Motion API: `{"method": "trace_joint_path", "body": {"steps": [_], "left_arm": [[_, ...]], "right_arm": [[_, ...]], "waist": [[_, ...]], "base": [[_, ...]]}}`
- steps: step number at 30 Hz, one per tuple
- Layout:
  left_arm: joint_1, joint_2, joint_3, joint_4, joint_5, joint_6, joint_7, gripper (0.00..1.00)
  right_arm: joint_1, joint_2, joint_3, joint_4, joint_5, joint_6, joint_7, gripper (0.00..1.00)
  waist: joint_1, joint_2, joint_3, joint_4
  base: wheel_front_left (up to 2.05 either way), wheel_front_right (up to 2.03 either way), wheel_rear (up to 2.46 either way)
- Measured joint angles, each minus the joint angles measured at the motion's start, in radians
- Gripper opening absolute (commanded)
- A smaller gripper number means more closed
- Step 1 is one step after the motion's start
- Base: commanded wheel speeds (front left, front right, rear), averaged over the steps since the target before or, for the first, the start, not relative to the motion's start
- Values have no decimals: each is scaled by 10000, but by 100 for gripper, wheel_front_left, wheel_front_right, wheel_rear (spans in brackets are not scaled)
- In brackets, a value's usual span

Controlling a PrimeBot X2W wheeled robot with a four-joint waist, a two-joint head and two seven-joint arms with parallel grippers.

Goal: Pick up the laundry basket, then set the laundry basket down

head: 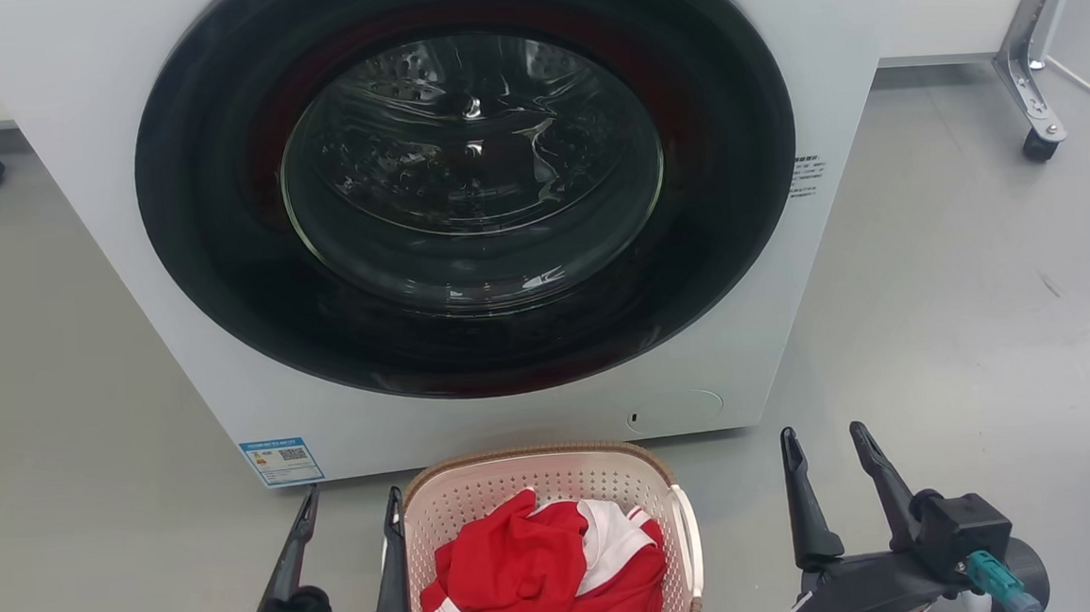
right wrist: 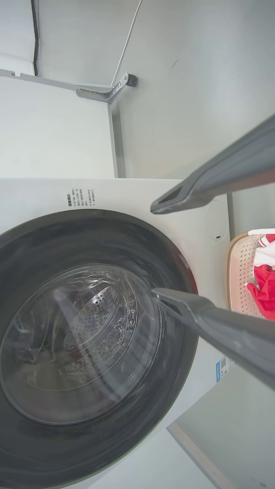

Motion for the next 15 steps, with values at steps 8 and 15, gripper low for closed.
{"method": "trace_joint_path", "body": {"steps": [8,15], "left_arm": [[127,-2,-54,-115,663,94,-173,100],[142,-29,105,-153,662,94,-173,100]], "right_arm": [[-1,-13,25,-100,-619,-113,-163,100],[3,-13,-125,-125,-619,-115,-163,100]], "waist": [[0,0,23,-3],[0,0,44,-2]], "base": [[0,0,0],[0,0,0]]}}
